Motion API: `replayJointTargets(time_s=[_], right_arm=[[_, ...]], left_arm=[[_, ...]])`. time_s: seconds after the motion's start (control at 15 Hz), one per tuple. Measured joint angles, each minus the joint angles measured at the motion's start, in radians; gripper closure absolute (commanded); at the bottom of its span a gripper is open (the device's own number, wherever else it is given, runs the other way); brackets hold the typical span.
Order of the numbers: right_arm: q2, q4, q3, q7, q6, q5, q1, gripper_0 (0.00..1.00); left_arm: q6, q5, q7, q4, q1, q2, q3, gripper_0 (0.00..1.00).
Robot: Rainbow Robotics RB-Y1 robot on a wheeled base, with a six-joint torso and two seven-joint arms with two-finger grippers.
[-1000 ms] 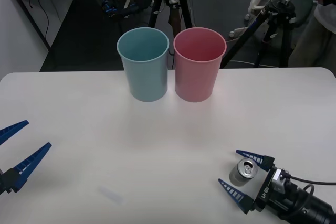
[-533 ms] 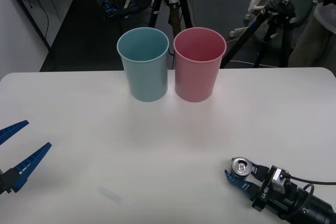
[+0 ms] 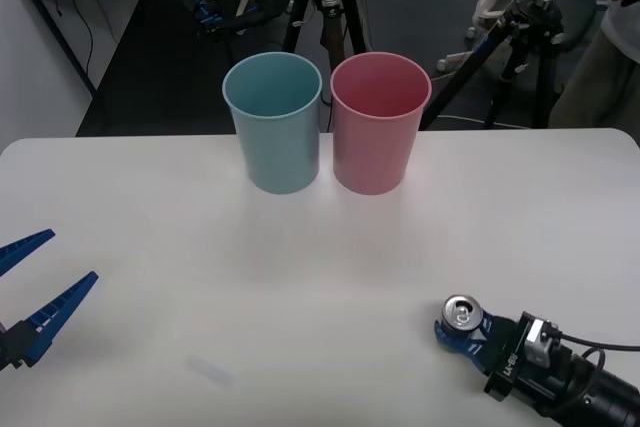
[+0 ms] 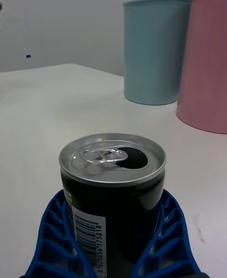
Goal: Grasp the object on the table and drop it into the matching bin: aluminum can to the light blue bin, PET bottle to the pink bin.
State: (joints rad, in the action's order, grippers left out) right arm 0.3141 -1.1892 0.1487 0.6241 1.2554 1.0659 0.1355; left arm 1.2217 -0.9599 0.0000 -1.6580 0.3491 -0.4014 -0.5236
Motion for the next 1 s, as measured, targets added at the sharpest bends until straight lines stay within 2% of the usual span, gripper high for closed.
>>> replayJointTargets(time_s=[0.2,0.47,0.73,1.0], right_arm=[[0.008,-0.111,0.026,-0.039,0.002,-0.014,0.043,1.0],[0.025,-0.356,0.063,-0.209,-0.042,-0.023,0.153,1.0],[0.036,-0.6,0.098,-0.371,-0.134,-0.054,0.258,1.0],[0.037,-0.795,0.123,-0.546,-0.248,-0.061,0.278,1.0]], left_arm=[[0.0,0.0,0.0,0.0,0.0,0.0,0.0,0.0],[0.0,0.0,0.0,0.0,0.0,0.0,0.0,0.0],[0.0,0.0,0.0,0.0,0.0,0.0,0.0,0.0],[0.0,0.0,0.0,0.0,0.0,0.0,0.0,0.0]])
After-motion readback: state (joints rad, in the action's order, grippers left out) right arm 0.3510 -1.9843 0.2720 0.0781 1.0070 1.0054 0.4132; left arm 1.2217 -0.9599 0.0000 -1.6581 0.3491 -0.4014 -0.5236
